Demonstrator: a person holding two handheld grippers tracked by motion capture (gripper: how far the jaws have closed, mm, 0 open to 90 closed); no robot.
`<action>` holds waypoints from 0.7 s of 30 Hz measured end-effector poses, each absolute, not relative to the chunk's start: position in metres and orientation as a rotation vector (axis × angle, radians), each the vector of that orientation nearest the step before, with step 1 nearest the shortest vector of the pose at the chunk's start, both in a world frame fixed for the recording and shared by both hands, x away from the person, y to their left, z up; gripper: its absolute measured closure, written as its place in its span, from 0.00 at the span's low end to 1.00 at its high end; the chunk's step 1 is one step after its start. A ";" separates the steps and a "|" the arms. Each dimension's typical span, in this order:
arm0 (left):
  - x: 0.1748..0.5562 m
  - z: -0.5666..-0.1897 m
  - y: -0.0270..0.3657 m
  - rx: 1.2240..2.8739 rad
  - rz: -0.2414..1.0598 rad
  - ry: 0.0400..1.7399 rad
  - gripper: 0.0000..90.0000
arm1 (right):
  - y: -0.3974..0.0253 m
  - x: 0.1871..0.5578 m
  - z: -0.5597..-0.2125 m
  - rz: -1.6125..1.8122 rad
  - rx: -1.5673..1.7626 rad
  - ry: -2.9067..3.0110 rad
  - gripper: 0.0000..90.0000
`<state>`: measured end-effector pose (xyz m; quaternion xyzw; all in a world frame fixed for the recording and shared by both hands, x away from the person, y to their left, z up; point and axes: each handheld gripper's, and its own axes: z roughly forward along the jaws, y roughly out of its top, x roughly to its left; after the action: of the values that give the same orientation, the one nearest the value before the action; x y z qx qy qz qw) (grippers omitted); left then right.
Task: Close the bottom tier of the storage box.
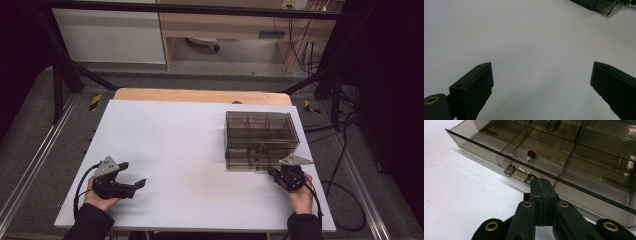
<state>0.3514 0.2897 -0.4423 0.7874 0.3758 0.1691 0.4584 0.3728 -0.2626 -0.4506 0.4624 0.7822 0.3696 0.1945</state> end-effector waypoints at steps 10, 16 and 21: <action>0.351 -0.442 0.289 1.941 0.416 0.925 0.05 | -0.262 0.378 -0.451 1.032 1.297 2.189 1.00; 0.351 -0.443 0.289 1.942 0.417 0.925 0.05 | -0.261 0.380 -0.451 1.032 1.304 2.187 1.00; 0.351 -0.442 0.289 1.942 0.416 0.925 0.05 | -0.261 0.382 -0.451 1.028 1.299 2.185 1.00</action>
<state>0.3514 0.2893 -0.4425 0.7882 0.3755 0.1687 0.4574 0.3824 -0.2614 -0.4513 0.4644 0.7811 0.3672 0.1983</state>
